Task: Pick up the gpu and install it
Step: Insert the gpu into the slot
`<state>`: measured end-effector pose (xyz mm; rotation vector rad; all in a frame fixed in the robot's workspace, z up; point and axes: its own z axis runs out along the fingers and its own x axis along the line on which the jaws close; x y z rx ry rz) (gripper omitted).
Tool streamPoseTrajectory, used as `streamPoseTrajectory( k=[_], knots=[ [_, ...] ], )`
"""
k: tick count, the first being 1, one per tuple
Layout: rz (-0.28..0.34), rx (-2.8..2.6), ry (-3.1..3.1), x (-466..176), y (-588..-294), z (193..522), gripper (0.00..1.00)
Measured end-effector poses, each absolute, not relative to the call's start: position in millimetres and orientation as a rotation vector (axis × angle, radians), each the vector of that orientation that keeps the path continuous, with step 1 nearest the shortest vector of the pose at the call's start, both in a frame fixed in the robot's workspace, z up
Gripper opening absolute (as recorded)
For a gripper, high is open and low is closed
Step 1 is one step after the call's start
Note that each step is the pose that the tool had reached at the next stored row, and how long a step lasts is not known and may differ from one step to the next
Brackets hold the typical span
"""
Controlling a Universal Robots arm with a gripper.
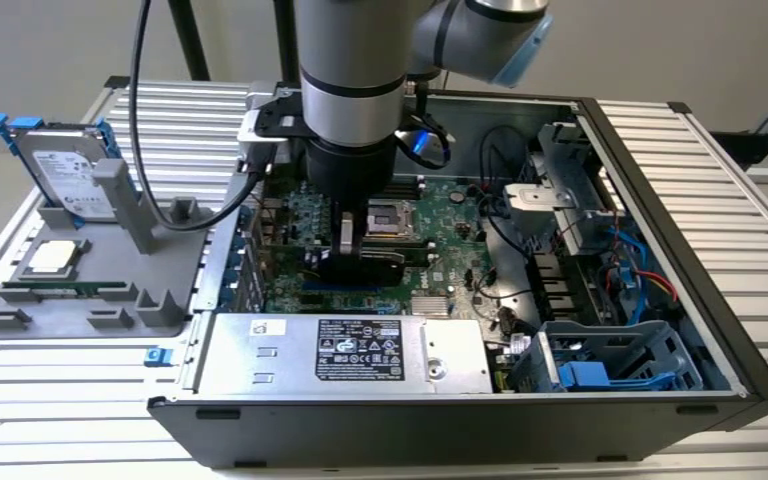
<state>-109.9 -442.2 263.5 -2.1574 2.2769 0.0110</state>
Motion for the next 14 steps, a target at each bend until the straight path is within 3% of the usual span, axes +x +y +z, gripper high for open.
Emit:
streamPoseTrajectory(
  k=[14],
  knots=[
    [0.01,-2.159,2.276,-110.6,-439.4,262.8,0.0]
  ],
)
